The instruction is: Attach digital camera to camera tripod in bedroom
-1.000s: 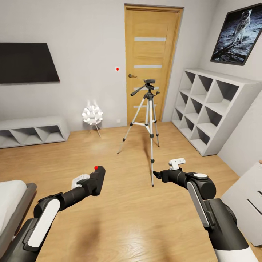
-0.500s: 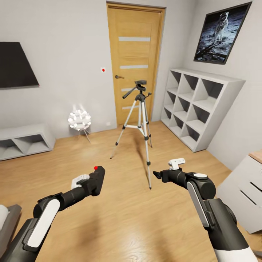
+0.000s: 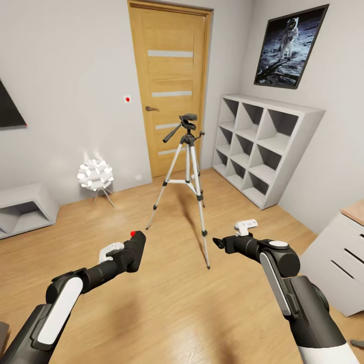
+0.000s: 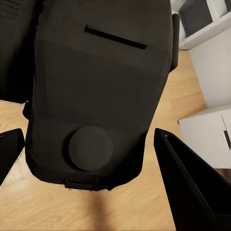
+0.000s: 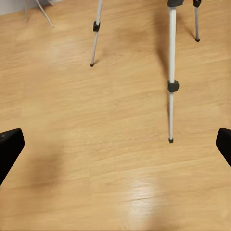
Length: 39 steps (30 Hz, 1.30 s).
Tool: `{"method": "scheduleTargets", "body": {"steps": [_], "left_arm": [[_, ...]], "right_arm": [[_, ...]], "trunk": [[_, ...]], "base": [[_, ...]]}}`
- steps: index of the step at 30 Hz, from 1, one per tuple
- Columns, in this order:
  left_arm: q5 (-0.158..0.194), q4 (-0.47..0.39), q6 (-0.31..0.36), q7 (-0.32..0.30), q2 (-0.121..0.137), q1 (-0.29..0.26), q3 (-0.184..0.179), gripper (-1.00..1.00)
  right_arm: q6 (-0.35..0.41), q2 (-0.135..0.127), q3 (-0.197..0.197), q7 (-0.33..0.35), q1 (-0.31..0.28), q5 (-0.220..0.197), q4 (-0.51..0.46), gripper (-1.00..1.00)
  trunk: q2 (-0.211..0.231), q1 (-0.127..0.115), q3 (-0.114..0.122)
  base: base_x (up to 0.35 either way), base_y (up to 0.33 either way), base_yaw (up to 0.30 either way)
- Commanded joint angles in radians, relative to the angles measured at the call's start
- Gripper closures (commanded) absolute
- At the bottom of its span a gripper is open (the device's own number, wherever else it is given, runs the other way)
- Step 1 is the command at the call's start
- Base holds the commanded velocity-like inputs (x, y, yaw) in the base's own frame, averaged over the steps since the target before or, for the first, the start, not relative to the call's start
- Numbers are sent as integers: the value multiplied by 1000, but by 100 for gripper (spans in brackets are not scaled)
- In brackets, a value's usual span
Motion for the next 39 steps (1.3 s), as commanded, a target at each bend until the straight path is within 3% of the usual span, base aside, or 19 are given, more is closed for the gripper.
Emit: {"method": "scheduleTargets", "body": {"steps": [1,29,39], "left_arm": [[4,-1,3,0,1,0,-1,100],[5,-1,-2,0,3,4,2,100],[4,-1,-2,0,3,4,2,100]], "right_arm": [[5,-1,1,-4,-1,-9,-1,-100],[8,5,4,-7,2,-9,-1,-100],[6,6,3,-10,3,-9,-1,-100]], "trunk": [[-2,1,-2],[-2,1,-2],[-2,1,-2]], "base": [[242,271,-53],[207,293,-8],[162,313,-215]]}}
